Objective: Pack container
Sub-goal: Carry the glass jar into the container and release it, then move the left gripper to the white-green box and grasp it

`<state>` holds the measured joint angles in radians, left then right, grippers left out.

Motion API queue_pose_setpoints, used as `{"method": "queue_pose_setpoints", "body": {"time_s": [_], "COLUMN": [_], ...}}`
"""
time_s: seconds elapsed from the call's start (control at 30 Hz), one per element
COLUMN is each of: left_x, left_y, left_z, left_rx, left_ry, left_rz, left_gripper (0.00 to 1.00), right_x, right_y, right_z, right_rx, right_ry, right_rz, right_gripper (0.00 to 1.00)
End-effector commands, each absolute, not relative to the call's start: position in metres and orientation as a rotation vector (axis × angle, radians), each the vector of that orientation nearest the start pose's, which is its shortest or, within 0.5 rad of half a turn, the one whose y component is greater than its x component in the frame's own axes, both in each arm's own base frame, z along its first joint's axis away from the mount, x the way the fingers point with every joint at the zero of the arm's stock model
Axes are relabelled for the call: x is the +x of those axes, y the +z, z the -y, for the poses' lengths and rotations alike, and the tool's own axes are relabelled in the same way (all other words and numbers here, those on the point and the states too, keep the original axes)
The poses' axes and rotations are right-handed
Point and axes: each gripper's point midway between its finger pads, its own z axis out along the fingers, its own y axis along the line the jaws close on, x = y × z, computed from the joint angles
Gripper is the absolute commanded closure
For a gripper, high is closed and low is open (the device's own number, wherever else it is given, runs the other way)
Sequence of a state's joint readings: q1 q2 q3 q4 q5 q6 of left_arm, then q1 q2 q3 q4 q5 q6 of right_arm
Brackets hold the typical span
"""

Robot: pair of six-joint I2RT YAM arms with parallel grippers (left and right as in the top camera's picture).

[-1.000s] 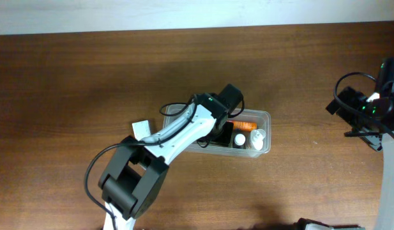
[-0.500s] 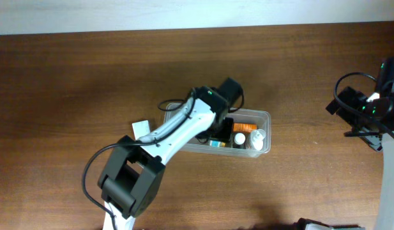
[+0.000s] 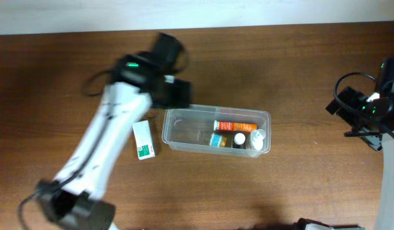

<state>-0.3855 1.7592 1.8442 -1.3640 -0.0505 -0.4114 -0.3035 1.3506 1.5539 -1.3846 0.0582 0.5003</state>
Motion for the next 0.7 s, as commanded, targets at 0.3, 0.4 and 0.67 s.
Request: {"method": "queue_pose_setpoints", "body": {"time_s": [0.3, 0.4, 0.67], "left_x": [0.335, 0.323, 0.305], "left_y": [0.118, 0.083, 0.036], "left_z": [0.059, 0.06, 0.057], "left_rx": [-0.319, -0.385, -0.455], "left_ry": [0.02, 0.001, 0.01], "left_rz": [-3.037, -3.068, -3.079], "left_gripper": [0.03, 0.09, 0.11], "right_x": [0.267, 0.268, 0.268], "right_y": [0.255, 0.255, 0.255], "right_z": [0.096, 0.096, 0.096], "right_rx": [1.095, 1.095, 1.095], "right_ry": [-0.028, -0.028, -0.028], "right_rz": [-2.509, -2.509, -2.509], "right_gripper": [0.01, 0.02, 0.01]}}
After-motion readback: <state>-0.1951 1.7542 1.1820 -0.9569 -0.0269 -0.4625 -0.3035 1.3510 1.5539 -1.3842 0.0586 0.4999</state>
